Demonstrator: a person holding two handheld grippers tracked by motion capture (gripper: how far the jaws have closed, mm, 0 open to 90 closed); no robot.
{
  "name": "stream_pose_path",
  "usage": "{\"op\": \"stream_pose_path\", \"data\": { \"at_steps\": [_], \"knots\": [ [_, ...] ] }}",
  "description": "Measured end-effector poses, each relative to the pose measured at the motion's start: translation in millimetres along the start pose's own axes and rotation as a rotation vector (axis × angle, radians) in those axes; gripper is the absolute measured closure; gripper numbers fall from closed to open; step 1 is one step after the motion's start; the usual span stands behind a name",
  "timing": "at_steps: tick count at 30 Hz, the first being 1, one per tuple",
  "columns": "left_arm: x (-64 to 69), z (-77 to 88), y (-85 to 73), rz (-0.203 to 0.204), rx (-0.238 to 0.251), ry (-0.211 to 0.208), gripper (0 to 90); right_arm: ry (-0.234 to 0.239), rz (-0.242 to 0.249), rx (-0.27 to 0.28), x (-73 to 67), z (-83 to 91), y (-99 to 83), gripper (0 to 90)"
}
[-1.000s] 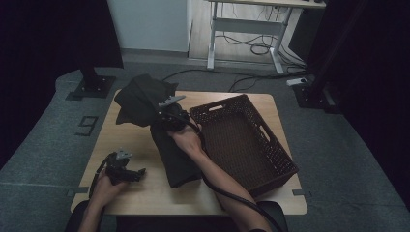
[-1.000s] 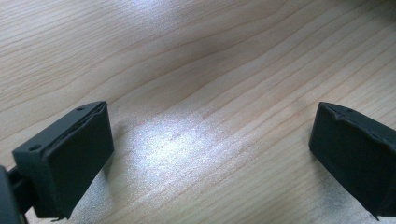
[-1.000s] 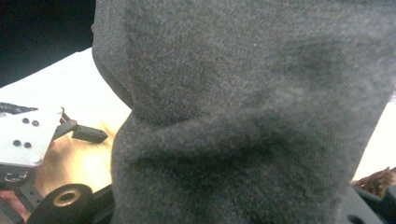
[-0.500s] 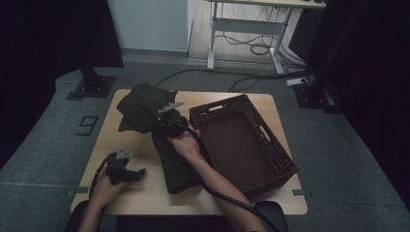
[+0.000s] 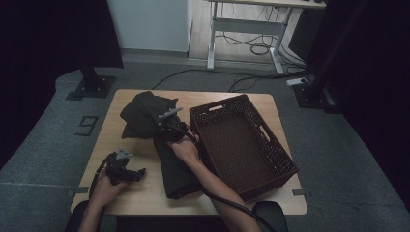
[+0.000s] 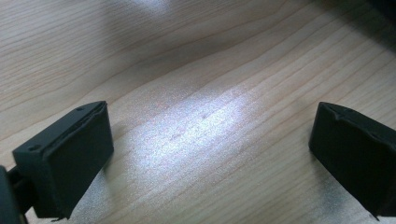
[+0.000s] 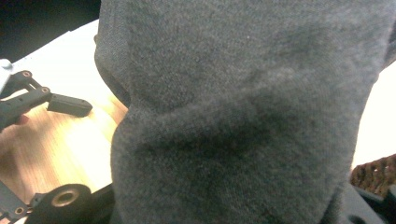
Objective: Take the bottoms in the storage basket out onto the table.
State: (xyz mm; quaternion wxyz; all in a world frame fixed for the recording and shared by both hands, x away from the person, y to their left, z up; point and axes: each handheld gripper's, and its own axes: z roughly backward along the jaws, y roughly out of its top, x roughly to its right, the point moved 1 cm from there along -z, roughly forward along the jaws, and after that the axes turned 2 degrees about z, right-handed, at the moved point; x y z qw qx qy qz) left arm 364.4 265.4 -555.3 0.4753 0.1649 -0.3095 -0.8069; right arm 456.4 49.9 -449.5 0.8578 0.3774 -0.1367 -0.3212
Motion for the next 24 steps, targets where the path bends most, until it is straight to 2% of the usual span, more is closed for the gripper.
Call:
{"op": "stream_pose_path", "data": {
  "at_steps": [24],
  "knots": [
    [0.0, 0.0, 0.0, 0.001, 0.0, 0.0, 0.0, 0.021, -0.02, -0.08, -2.9, -30.9, -27.1, 60.6]
  ]
}}
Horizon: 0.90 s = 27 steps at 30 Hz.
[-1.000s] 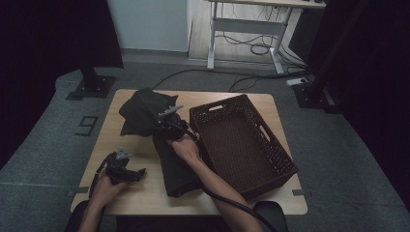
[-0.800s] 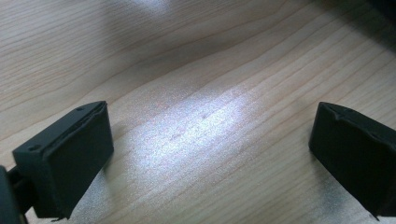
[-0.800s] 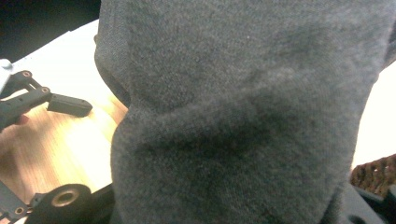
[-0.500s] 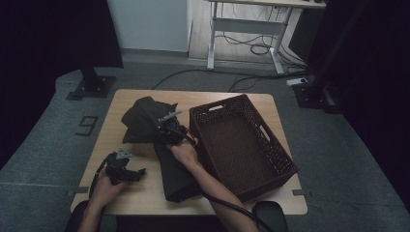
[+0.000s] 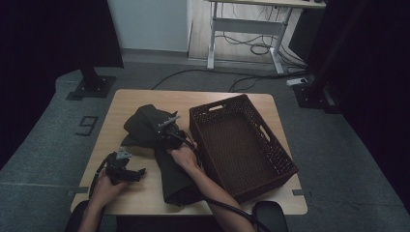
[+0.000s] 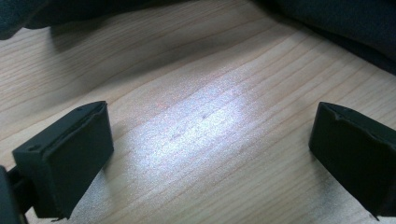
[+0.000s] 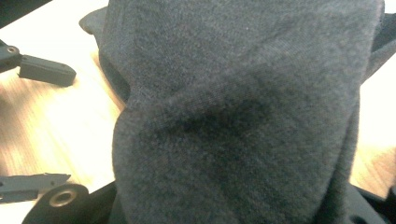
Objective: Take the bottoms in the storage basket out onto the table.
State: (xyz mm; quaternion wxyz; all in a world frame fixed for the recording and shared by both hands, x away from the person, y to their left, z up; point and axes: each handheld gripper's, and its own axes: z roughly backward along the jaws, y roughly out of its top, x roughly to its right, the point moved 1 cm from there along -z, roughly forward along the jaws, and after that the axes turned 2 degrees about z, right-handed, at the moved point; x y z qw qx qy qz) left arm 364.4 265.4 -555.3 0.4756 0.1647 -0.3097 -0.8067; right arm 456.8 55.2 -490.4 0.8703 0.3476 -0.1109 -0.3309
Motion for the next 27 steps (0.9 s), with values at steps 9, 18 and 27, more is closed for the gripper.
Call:
{"op": "stream_pose_path", "data": {
  "at_steps": [9, 18, 27],
  "knots": [
    [0.0, -0.1, 0.0, 0.0, 0.001, 0.0, 0.0, -0.002, 0.001, -0.018, -2.0, -9.9, -6.2, 55.0],
    [0.1, -0.1, 0.0, 0.001, 0.002, 0.0, 0.0, -0.012, 0.008, -0.032, -4.4, -18.7, -10.8, 43.3],
    [0.1, 0.0, 0.0, 0.0, 0.001, 0.0, 0.0, -0.023, 0.022, -0.059, -7.3, -26.0, -12.2, 13.8]
  ]
}}
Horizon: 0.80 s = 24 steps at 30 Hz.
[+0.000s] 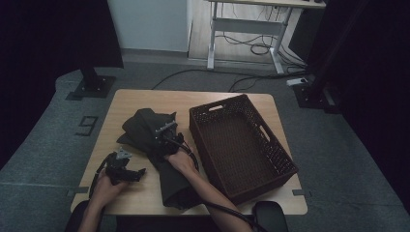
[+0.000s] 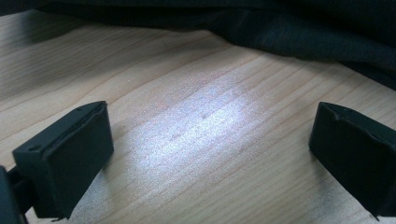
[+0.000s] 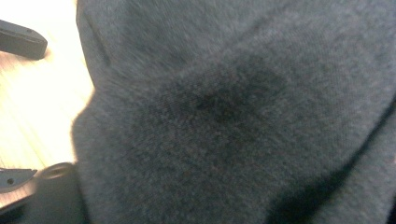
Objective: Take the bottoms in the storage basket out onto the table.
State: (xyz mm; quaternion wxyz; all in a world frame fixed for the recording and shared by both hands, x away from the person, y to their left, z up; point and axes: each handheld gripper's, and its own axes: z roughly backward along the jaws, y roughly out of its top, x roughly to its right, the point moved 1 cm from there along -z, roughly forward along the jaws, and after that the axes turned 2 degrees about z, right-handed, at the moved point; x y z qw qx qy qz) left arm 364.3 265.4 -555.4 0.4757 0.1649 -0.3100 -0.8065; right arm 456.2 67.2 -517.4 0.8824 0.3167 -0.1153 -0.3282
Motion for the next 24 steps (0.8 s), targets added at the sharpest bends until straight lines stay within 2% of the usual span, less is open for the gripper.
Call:
{"op": "stream_pose_path", "data": {
  "at_steps": [2, 6, 12, 18, 24],
  "knots": [
    [0.0, 0.0, 0.0, 0.0, 0.0, 0.0, 0.0, -0.001, -0.001, 0.004, -0.4, 0.1, 0.6, 12.3],
    [0.0, 0.0, 0.0, 0.0, 0.0, 0.0, 0.0, 0.003, 0.0, 0.008, -1.6, 1.7, 2.9, 0.1],
    [0.0, -0.1, 0.0, 0.0, 0.001, 0.0, 0.0, -0.009, 0.011, 0.032, -4.5, 9.4, 8.4, 0.0],
    [0.0, 0.0, 0.0, 0.0, -0.001, 0.0, 0.0, 0.005, 0.022, 0.068, -6.5, 24.2, 18.0, 0.0],
    [-0.1, 0.0, 0.0, -0.001, -0.001, 0.0, 0.0, 0.012, 0.042, 0.072, -7.8, 37.9, 25.0, 1.9]
  ]
}}
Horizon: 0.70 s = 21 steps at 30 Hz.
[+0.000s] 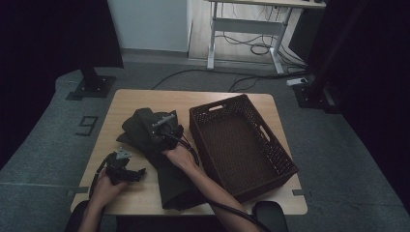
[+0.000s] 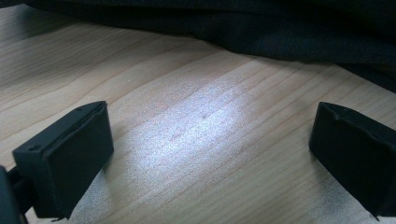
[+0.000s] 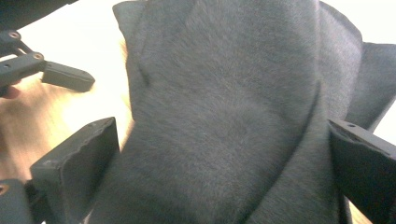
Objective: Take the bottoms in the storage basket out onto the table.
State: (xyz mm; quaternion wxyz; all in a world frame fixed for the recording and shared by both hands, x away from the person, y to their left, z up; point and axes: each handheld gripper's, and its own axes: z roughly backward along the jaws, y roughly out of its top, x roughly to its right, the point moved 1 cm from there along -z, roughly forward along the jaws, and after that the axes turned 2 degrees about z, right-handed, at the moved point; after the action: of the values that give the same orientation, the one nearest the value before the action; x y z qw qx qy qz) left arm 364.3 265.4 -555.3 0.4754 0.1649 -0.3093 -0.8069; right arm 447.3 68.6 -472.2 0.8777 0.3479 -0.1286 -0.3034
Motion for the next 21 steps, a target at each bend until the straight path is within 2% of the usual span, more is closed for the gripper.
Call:
{"op": "stream_pose_path", "data": {
  "at_steps": [12, 21],
  "knots": [
    [0.1, -0.1, 0.0, 0.001, 0.003, 0.001, 0.0, 0.026, 0.027, 0.028, 1.1, 29.9, 11.9, 4.7],
    [0.1, -0.2, 0.0, 0.002, 0.002, 0.0, 0.0, 0.027, 0.023, 0.058, 11.9, 51.6, 9.2, 6.2]
  ]
}}
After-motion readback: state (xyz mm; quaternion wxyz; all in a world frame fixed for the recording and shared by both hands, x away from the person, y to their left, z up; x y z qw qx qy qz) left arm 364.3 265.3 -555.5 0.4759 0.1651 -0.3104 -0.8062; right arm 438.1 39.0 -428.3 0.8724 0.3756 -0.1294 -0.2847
